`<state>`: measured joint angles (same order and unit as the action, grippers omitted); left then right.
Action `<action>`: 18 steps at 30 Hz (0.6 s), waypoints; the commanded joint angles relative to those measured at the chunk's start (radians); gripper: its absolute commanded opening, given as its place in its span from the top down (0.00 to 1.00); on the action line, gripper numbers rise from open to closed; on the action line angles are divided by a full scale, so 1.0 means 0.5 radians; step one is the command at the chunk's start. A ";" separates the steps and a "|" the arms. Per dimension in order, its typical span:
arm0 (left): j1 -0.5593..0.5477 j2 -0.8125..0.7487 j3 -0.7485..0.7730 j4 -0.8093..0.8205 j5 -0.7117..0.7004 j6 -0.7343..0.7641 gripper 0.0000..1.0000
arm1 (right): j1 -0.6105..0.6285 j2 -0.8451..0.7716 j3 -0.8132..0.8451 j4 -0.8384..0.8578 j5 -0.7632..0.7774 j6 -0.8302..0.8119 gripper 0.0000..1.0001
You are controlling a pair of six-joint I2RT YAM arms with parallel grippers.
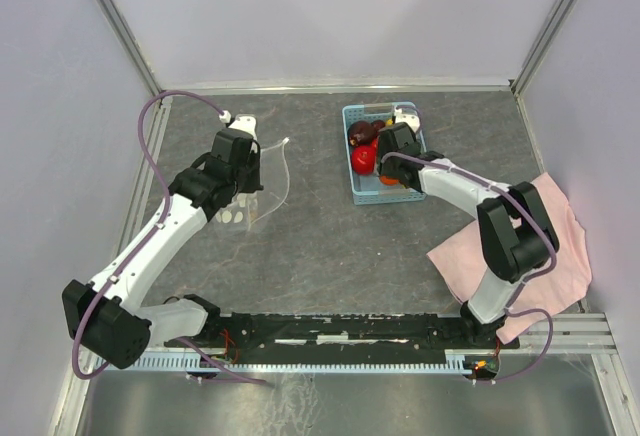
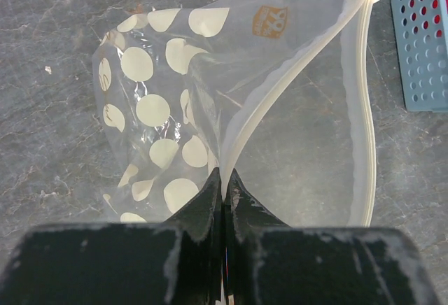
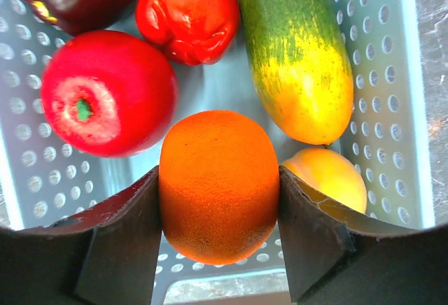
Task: Place the food in the zip-top bag and seal the zipper
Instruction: Pick up the fake fruit from the bin.
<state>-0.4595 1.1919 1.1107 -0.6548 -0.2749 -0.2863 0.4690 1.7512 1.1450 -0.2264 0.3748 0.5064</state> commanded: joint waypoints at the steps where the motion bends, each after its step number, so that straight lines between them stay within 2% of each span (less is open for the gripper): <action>1: 0.008 -0.002 0.007 0.081 0.103 0.007 0.97 | 0.003 -0.234 -0.038 0.035 -0.044 -0.072 0.61; 10: 0.010 0.014 0.006 0.085 0.173 0.010 0.97 | 0.096 -0.598 -0.140 0.014 -0.210 -0.075 0.65; 18: 0.008 0.038 0.009 0.085 0.207 0.011 0.97 | 0.396 -0.803 -0.079 0.044 -0.275 -0.011 0.65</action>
<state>-0.4595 1.2098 1.1103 -0.6518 -0.1959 -0.2859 0.5972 1.4090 1.0729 -0.2436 0.2653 0.4782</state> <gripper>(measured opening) 0.041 0.661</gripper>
